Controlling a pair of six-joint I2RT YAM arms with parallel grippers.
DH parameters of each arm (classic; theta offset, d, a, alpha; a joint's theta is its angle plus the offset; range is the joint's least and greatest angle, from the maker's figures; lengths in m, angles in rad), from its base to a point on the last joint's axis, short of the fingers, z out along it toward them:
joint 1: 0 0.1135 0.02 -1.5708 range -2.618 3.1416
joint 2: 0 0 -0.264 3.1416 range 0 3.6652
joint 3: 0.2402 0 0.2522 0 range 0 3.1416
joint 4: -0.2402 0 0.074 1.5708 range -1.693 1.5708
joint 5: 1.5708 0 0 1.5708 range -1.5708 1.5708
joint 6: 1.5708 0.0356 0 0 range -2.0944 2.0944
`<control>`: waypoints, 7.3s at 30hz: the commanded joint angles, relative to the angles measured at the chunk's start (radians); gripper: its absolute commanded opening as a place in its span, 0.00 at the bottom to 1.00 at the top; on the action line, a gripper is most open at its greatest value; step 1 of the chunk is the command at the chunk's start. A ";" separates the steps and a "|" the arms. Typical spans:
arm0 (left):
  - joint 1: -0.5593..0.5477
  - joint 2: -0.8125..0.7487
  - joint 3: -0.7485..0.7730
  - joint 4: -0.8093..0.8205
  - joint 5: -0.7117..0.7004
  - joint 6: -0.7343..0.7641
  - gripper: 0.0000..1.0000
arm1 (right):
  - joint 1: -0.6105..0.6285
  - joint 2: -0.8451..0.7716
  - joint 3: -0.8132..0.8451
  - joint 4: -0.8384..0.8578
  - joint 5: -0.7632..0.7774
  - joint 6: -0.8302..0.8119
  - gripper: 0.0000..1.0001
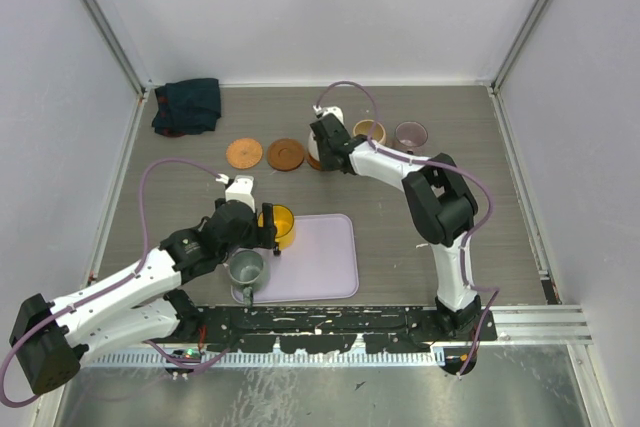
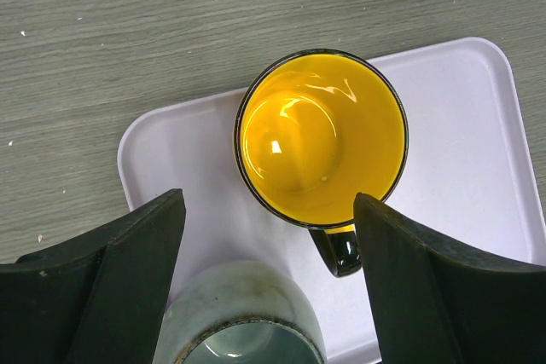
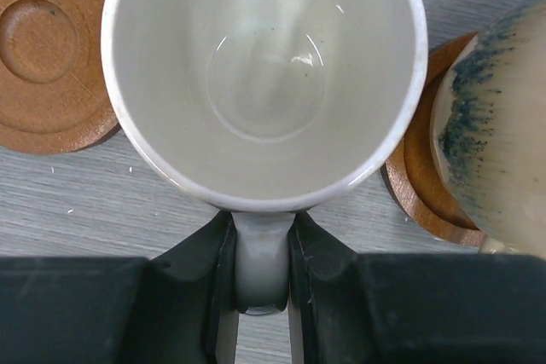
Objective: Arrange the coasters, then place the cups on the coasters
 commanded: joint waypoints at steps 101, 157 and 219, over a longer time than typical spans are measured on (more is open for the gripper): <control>0.003 0.152 -0.035 0.120 0.047 -0.011 0.01 | 0.181 -0.651 -0.457 0.128 0.215 0.103 0.94; 0.339 0.812 0.624 0.309 0.159 0.219 0.00 | 0.208 -0.194 -0.443 0.399 0.012 0.108 0.01; 0.355 1.015 0.765 0.298 0.134 0.202 0.00 | 0.300 -0.234 -0.528 0.312 0.070 0.217 0.01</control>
